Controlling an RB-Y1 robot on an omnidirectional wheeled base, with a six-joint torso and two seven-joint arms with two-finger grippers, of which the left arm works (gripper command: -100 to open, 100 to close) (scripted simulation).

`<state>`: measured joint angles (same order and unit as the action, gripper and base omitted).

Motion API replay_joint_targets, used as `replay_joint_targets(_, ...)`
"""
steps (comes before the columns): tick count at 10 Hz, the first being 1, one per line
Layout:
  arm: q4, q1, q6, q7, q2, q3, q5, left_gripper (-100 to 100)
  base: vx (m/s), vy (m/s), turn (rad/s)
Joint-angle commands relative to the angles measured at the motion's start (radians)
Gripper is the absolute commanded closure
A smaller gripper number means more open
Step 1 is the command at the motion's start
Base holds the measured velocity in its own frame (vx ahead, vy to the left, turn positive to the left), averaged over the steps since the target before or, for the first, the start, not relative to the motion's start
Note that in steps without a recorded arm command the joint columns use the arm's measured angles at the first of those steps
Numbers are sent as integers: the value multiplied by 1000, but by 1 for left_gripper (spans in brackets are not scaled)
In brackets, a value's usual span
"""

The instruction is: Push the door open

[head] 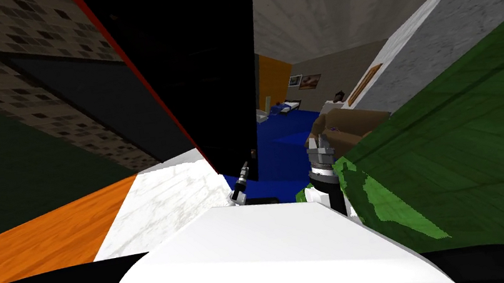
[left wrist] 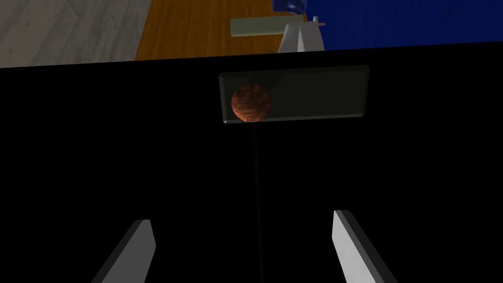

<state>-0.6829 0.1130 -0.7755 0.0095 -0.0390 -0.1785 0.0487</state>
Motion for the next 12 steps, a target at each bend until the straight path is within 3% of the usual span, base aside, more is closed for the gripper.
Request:
replay_joint_targets(1, 0, 0, 0, 0, 0, 0, 0, -100, -75, -77, 12)
replay_joint_targets(2, 0, -1, -1, -2, 18, 1, -1, -100, 65, 49, -13)
replay_joint_targets(6, 5, 0, -8, -7, 59, 7, -3, -100, 179, 62, -20)
replay_joint_targets(7, 6, 1, -10, -9, 59, 9, -4, -100, 264, -60, -28)
replay_joint_targets(10, 10, 2, -15, -14, 36, 14, -7, -100, 196, -92, -19)
replay_joint_targets(12, 13, 2, -19, -17, -3, 18, -8, -100, 133, -155, 2)
